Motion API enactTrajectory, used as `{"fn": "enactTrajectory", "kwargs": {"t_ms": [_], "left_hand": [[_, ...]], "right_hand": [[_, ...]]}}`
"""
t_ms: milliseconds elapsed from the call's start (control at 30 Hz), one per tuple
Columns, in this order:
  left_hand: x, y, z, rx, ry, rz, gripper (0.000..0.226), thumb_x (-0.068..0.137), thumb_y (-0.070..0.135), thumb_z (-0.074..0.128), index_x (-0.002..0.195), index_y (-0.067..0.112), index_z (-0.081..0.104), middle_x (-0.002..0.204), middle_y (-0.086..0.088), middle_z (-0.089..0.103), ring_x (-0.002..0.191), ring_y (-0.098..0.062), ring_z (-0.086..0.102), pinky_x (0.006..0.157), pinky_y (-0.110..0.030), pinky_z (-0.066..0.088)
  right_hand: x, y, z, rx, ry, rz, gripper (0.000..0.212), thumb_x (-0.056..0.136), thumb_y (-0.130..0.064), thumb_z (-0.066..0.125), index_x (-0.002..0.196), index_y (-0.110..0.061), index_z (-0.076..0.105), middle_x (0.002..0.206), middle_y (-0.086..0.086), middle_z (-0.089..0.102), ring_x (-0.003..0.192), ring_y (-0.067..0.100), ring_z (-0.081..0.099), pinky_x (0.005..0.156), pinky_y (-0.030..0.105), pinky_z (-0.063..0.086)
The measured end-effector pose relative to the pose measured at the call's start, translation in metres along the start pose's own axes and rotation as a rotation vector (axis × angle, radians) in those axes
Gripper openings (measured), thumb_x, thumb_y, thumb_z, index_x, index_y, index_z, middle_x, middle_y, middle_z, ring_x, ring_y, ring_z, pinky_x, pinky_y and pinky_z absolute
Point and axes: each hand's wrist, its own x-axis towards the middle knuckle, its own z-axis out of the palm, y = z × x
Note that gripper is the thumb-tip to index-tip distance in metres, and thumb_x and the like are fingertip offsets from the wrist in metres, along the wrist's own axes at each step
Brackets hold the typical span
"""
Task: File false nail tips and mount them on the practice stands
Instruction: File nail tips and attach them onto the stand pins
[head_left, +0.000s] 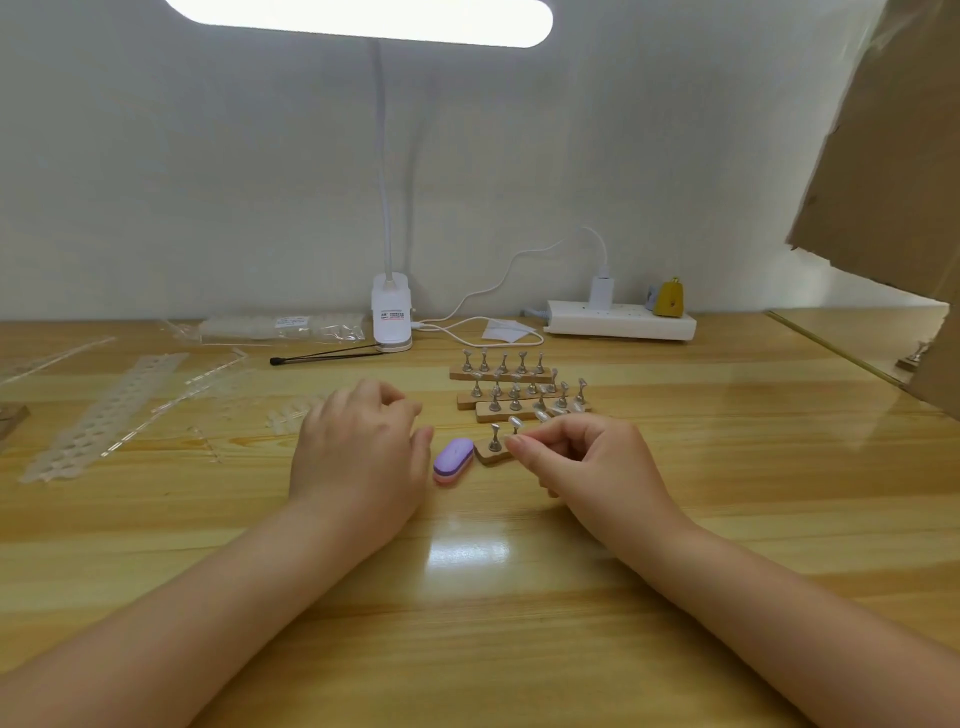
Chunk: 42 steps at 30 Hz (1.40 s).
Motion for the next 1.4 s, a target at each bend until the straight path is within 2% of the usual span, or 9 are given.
{"fn": "enactTrajectory", "kwargs": {"t_ms": [200,333,533,667,833,967,1100,1300,1400], "left_hand": [[-0.007,0.010,-0.001,-0.051,-0.139,0.096,0.039,0.091,0.060,0.039,0.114,0.038,0.062,0.101,0.011,0.056,0.096,-0.013,0.049,0.077,-0.028,0.030],[-0.007,0.008,-0.002,-0.085,-0.147,0.107,0.024,0.093,0.045,0.049,0.111,0.037,0.062,0.106,0.012,0.058,0.100,-0.013,0.048,0.081,-0.027,0.033],[-0.007,0.007,0.004,-0.143,-0.174,0.132,0.042,0.095,0.040,0.048,0.135,0.028,0.049,0.118,0.009,0.058,0.113,-0.015,0.048,0.095,-0.028,0.036],[-0.006,0.009,0.000,-0.352,-0.026,0.220,0.034,0.093,0.023,0.061,0.125,0.010,0.061,0.104,-0.005,0.060,0.097,-0.023,0.056,0.086,-0.032,0.044],[-0.011,0.022,-0.009,-0.558,0.194,0.462,0.026,0.090,0.015,0.061,0.115,0.006,0.062,0.101,-0.005,0.058,0.089,-0.012,0.056,0.082,-0.025,0.050],[-0.013,0.022,-0.014,-0.474,0.222,0.624,0.020,0.095,0.019,0.053,0.115,0.015,0.051,0.096,-0.009,0.062,0.085,-0.021,0.062,0.079,-0.033,0.052],[-0.012,0.022,-0.018,-0.365,0.256,0.567,0.020,0.087,0.009,0.062,0.107,0.005,0.066,0.092,-0.012,0.064,0.079,-0.026,0.064,0.071,-0.040,0.055],[-0.016,0.029,-0.013,-0.258,0.318,0.763,0.036,0.084,0.001,0.067,0.114,0.016,0.055,0.101,-0.006,0.051,0.084,-0.021,0.054,0.078,-0.029,0.048],[-0.010,0.019,-0.012,-0.211,0.327,0.662,0.042,0.074,-0.006,0.077,0.109,0.013,0.063,0.092,-0.013,0.061,0.077,-0.025,0.059,0.074,-0.031,0.050]], "right_hand": [[-0.001,-0.001,0.000,-0.035,-0.019,-0.018,0.007,0.086,-0.022,0.071,0.080,-0.026,0.071,0.062,0.005,0.064,0.056,0.004,0.055,0.061,0.021,0.050],[0.000,-0.001,0.001,-0.062,-0.042,-0.024,0.006,0.087,-0.021,0.069,0.083,-0.023,0.071,0.057,-0.007,0.058,0.054,0.002,0.051,0.059,0.018,0.047],[0.001,0.001,0.000,-0.037,-0.080,-0.007,0.008,0.091,-0.022,0.065,0.086,-0.019,0.071,0.055,-0.007,0.054,0.048,0.003,0.046,0.050,0.018,0.040],[0.002,0.002,0.001,0.058,-0.101,0.033,0.012,0.092,-0.021,0.064,0.084,-0.016,0.070,0.050,-0.010,0.051,0.047,0.003,0.045,0.047,0.018,0.037],[0.001,-0.002,0.002,0.376,-0.230,0.197,0.017,0.082,-0.029,0.068,0.083,-0.012,0.065,0.057,-0.002,0.046,0.050,0.008,0.040,0.040,0.019,0.033],[0.003,-0.005,-0.002,0.498,-0.402,0.241,0.020,0.081,-0.027,0.063,0.091,-0.011,0.058,0.065,-0.004,0.051,0.056,0.006,0.046,0.042,0.018,0.031],[0.006,-0.004,-0.006,0.598,-0.425,0.311,0.012,0.095,-0.011,0.049,0.085,-0.011,0.056,0.063,-0.008,0.056,0.058,0.009,0.048,0.041,0.018,0.033],[0.006,-0.003,-0.005,0.538,-0.498,0.267,0.013,0.083,-0.020,0.058,0.090,-0.009,0.056,0.068,-0.001,0.050,0.057,0.009,0.048,0.044,0.020,0.035],[0.008,-0.003,-0.007,0.595,-0.466,0.306,0.007,0.088,-0.016,0.053,0.083,-0.013,0.055,0.071,0.000,0.045,0.059,0.010,0.049,0.044,0.020,0.034]]}}
